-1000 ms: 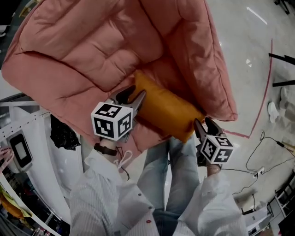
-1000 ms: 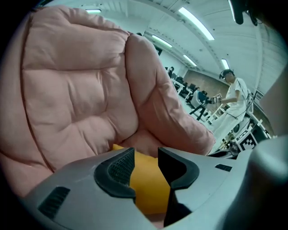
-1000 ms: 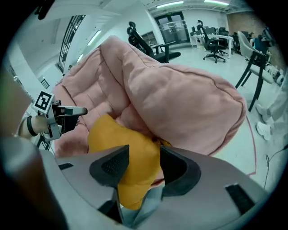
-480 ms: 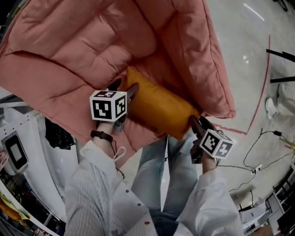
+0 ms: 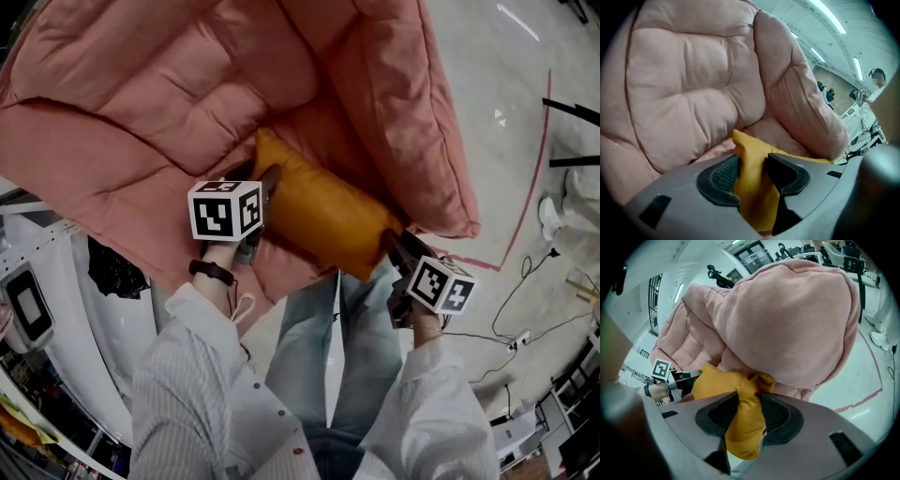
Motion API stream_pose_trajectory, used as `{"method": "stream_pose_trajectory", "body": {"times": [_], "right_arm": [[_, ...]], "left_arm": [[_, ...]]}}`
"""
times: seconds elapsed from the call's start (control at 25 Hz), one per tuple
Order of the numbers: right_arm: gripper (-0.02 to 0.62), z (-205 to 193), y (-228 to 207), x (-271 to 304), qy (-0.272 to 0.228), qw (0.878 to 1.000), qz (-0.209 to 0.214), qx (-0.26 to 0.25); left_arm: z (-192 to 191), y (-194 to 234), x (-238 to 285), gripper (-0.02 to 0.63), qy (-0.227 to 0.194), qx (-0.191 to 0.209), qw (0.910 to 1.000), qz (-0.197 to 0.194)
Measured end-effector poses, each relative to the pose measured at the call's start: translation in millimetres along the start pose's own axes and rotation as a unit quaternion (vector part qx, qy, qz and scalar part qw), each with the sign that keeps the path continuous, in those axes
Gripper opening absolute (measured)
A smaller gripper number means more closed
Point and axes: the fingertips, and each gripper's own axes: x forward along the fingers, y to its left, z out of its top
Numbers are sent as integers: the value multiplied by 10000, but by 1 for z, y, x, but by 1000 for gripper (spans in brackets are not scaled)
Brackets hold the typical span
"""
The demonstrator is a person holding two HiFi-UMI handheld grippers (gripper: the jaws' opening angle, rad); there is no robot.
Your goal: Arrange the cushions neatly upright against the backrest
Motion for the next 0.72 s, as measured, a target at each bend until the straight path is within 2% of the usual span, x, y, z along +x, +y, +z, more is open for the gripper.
{"method": "stream_pose_trajectory", "body": {"times": [0.2, 0.36, 0.6, 0.72], "right_arm": [[104, -2, 4, 3, 232, 9989, -28, -395], [83, -5, 8, -3, 367, 9981, -49, -499], [80, 2, 25, -15, 560, 9943, -45, -908], [77, 14, 37, -20, 629, 9913, -62, -1155]], "left_arm": [[-4, -3, -3, 182, 4, 66, 9999, 114], [-6, -7, -10, 159, 40, 75, 9999, 132], [-7, -4, -30, 147, -65, -141, 9996, 246], [-5, 1, -44, 147, -273, -429, 9980, 389]]}}
